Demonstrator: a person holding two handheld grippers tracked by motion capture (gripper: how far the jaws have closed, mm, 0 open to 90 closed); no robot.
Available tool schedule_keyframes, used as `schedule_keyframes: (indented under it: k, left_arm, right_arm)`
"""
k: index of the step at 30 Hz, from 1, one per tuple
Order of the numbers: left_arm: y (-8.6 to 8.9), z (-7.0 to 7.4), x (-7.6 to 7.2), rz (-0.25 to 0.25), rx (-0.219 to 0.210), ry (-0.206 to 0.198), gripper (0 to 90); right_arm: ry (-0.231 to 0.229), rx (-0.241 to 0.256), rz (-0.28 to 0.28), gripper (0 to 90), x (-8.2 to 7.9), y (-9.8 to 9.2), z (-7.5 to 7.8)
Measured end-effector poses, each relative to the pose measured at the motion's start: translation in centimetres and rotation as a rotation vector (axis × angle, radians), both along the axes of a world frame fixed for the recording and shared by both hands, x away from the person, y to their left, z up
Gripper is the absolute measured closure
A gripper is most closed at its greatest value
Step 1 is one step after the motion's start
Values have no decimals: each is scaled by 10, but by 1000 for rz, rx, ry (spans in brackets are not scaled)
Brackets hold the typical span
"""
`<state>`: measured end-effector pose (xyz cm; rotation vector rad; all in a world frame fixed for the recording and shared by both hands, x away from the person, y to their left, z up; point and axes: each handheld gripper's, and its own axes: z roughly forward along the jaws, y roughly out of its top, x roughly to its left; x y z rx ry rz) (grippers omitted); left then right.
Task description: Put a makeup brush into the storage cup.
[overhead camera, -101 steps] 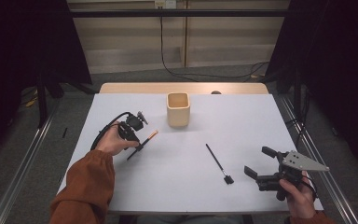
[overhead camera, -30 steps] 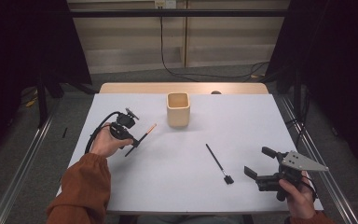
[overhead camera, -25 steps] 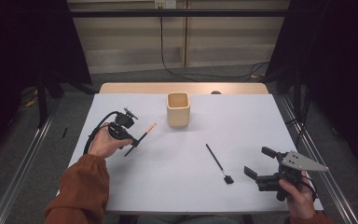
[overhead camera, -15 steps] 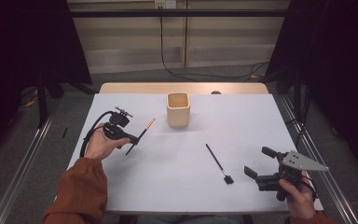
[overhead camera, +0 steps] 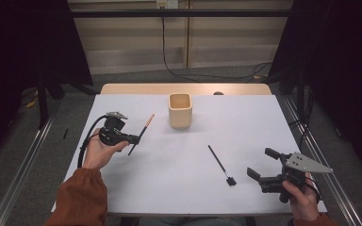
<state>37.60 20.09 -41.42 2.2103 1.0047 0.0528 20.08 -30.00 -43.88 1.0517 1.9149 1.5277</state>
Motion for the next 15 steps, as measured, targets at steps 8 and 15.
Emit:
schedule_keyframes:
  k: [8, 15]
  left_arm:
    - [0, -4, -10, 21, -58, -71, 841]
    - [-1, 2, -12, 32, -147, -158, 841]
  right_arm:
    - [1, -1, -1, 0, 0, 0, 0]
    - [-2, -2, -1, 0, -1, 0, 0]
